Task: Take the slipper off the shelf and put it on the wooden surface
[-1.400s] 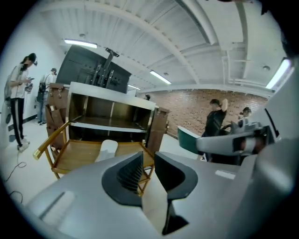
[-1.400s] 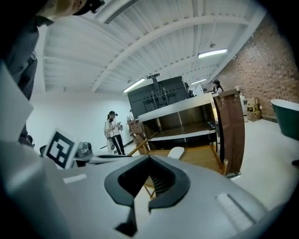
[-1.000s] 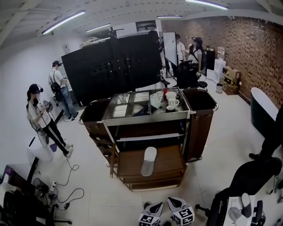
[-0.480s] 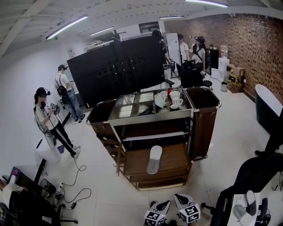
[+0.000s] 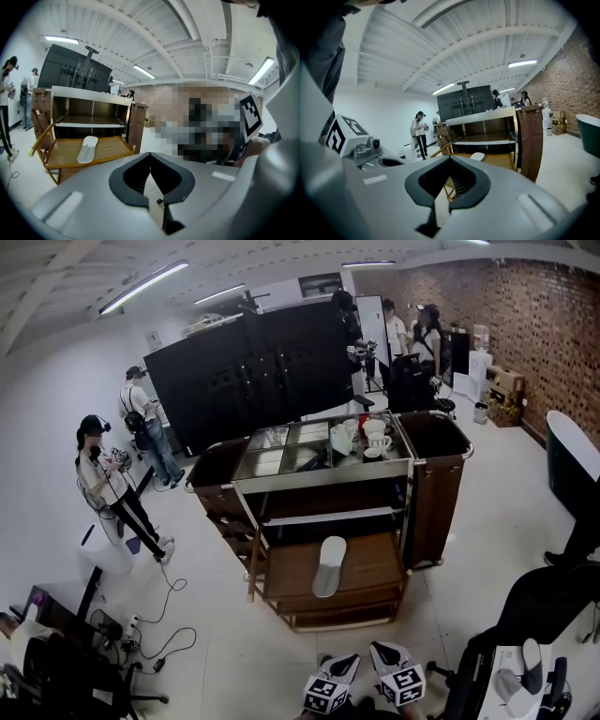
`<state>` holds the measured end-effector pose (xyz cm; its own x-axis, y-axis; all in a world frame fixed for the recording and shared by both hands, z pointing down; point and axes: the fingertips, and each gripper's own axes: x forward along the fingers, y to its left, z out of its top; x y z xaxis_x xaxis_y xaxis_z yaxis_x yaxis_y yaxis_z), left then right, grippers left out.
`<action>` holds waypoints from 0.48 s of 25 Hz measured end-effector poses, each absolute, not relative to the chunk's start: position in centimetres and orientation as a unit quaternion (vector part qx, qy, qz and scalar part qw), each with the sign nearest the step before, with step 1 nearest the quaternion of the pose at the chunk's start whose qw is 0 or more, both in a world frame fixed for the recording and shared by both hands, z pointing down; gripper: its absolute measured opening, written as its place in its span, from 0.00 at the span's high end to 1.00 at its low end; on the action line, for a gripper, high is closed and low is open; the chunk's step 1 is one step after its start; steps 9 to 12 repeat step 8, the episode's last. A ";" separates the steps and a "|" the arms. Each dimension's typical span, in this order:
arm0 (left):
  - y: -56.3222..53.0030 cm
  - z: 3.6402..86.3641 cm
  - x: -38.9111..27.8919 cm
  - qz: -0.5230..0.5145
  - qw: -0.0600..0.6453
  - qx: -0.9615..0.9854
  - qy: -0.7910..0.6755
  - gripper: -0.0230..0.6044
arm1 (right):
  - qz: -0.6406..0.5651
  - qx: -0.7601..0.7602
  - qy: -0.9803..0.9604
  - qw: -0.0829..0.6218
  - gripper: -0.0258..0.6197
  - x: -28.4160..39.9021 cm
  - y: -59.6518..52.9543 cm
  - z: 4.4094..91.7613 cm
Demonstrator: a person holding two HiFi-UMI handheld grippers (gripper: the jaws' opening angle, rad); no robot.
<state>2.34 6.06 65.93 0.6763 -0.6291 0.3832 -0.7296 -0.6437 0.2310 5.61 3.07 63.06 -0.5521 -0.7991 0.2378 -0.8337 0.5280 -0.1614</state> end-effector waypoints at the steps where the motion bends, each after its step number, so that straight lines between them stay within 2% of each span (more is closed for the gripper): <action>1: 6.1 65.9 2.4 0.136 0.185 0.897 -0.379 0.93 | 0.129 0.469 -0.871 0.066 0.96 5.7 3.1 63.1; 12: 4.9 65.6 2.2 0.137 0.171 0.898 -0.382 0.93 | 0.127 0.474 -0.870 0.049 0.96 5.9 2.2 62.6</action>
